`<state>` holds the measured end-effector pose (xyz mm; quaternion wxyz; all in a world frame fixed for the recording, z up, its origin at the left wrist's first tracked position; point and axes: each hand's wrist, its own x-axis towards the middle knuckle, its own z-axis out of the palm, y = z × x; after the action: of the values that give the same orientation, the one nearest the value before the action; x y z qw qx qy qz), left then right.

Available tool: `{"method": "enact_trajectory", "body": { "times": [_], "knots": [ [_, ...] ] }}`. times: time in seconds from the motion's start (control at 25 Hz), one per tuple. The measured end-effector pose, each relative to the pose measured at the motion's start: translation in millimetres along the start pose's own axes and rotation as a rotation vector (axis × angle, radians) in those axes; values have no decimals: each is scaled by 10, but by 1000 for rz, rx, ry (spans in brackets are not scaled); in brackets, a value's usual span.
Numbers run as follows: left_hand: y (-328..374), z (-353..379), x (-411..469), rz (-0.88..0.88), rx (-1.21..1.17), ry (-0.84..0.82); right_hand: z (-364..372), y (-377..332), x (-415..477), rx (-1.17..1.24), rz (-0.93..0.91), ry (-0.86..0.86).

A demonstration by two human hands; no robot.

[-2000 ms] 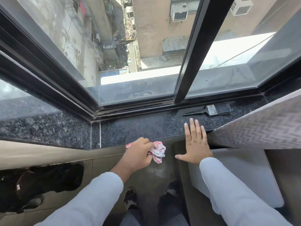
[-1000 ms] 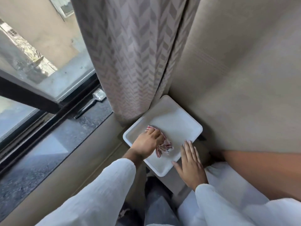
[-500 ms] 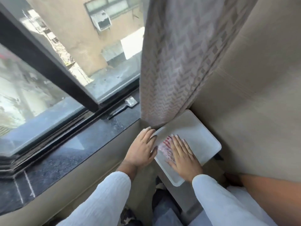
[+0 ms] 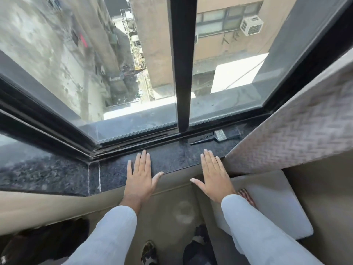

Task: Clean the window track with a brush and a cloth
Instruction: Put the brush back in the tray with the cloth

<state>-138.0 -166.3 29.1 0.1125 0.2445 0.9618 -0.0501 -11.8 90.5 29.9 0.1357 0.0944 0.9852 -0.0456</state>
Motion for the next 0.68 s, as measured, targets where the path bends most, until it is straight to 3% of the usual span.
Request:
{"method": "enact_trajectory", "body": {
  "times": [0.12, 0.24, 0.4, 0.68],
  "knots": [
    [-14, 57, 16, 6, -21, 22, -165, 79, 213, 91, -1, 105],
    [-15, 75, 9, 6, -35, 22, -360, 238, 624, -61, -56, 205],
    [-36, 86, 4, 4, -42, 23, -565, 279, 962, -296, -110, 113],
    [-61, 79, -10, 9, -57, 27, -807, -434, 771, -182, -429, 159]
  ]
}}
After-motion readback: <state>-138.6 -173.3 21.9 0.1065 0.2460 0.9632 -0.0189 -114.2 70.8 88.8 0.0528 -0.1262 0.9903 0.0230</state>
